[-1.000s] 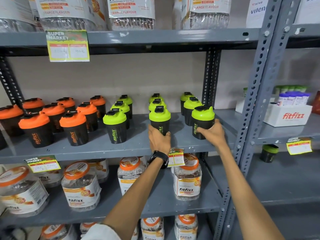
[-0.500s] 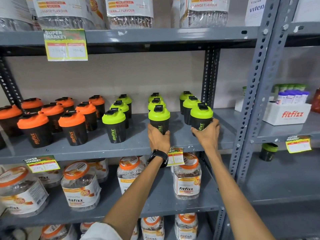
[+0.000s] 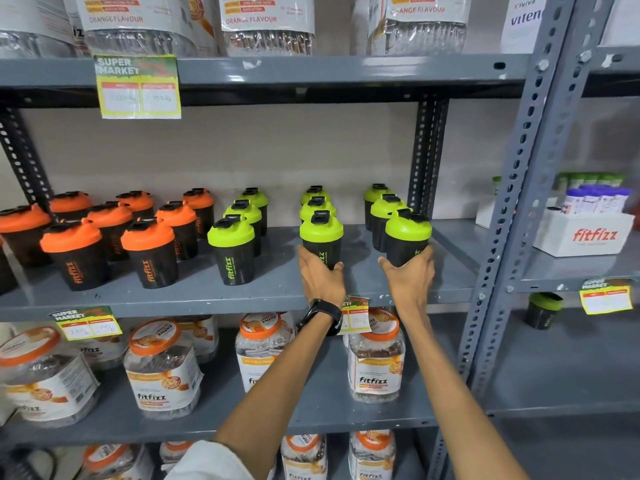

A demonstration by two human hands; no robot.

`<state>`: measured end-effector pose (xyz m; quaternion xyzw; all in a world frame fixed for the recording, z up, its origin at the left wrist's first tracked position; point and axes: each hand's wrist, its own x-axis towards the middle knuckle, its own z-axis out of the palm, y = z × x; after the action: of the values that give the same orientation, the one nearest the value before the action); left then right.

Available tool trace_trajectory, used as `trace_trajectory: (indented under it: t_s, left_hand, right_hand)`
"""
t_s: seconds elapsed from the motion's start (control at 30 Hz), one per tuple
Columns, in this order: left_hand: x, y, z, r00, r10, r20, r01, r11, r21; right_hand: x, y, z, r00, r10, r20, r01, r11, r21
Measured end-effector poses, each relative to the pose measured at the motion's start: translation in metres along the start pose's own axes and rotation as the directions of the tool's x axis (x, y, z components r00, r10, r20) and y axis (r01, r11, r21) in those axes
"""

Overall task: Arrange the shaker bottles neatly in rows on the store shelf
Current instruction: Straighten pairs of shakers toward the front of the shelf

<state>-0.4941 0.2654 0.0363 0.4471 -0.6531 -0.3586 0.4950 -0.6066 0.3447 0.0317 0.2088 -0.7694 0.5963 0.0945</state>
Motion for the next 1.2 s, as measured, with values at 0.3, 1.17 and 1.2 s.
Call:
trace_trajectory:
  t_s: [0.3, 1.17, 1.2]
  left_hand:
    - [-0.001, -0.002, 0.003, 1.000, 0.008, 0.004, -0.008, 1.000, 0.014]
    - [-0.007, 0.008, -0.002, 0.999, -0.026, -0.038, 0.028, 0.997, 0.070]
    - [-0.006, 0.008, -0.002, 0.999, -0.029, -0.032, 0.031, 0.997, 0.076]
  right_hand:
    - [-0.004, -0.001, 0.005, 0.997, -0.037, 0.069, 0.042, 0.996, -0.074]
    - [-0.009, -0.010, -0.008, 0.997, -0.034, 0.073, 0.038, 0.998, -0.055]
    - [-0.008, -0.010, -0.008, 0.997, -0.034, 0.074, 0.038, 0.998, -0.056]
